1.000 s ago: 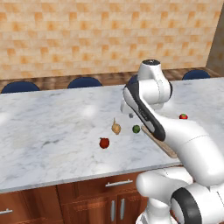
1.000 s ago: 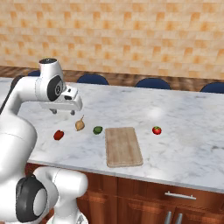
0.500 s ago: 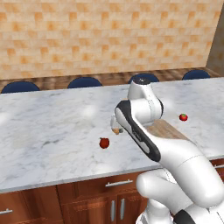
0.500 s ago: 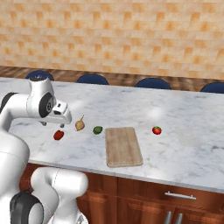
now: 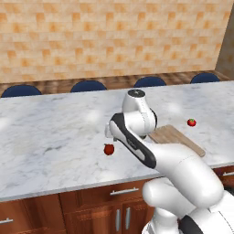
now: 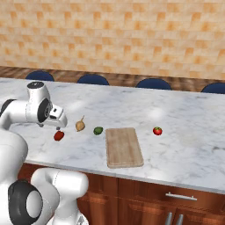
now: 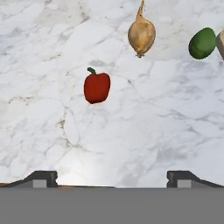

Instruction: Place the avocado, onion, tomato, and bell pepper on the cutting board.

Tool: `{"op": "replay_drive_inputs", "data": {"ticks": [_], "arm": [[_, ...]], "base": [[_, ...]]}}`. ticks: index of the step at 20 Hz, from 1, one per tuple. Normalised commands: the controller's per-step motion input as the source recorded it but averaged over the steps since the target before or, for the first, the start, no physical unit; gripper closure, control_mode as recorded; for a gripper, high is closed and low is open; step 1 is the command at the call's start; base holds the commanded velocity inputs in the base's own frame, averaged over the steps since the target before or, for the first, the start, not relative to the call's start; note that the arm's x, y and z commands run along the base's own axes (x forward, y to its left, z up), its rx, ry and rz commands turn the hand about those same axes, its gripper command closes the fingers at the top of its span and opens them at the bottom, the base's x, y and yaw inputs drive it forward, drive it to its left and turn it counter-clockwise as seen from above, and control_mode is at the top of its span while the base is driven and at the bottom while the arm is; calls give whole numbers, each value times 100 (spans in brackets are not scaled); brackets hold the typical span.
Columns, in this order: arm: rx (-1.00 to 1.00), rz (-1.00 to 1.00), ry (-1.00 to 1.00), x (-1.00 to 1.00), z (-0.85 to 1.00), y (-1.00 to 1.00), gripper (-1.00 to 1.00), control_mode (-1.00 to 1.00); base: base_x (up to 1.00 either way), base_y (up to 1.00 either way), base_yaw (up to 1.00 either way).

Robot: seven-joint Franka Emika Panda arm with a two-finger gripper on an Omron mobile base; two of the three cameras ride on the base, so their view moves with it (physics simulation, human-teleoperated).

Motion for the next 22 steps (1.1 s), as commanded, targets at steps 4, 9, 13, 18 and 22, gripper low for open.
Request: {"op": "replay_drive_inputs", "data": {"ticks": [4, 9, 13, 18, 22], "arm": [[0, -3, 0, 42, -26, 23, -100, -100], [0, 0, 2, 52, -31, 14, -100, -100], [-1, 0, 4, 45, -32, 1, -100, -100], [-3, -1, 5, 35, -43, 5, -100, -100], [-5, 0, 6, 31, -44, 20, -100, -100]], "base": [[0, 0, 0], [0, 0, 0], [0, 0, 0], [0, 0, 0], [0, 0, 0]]}}
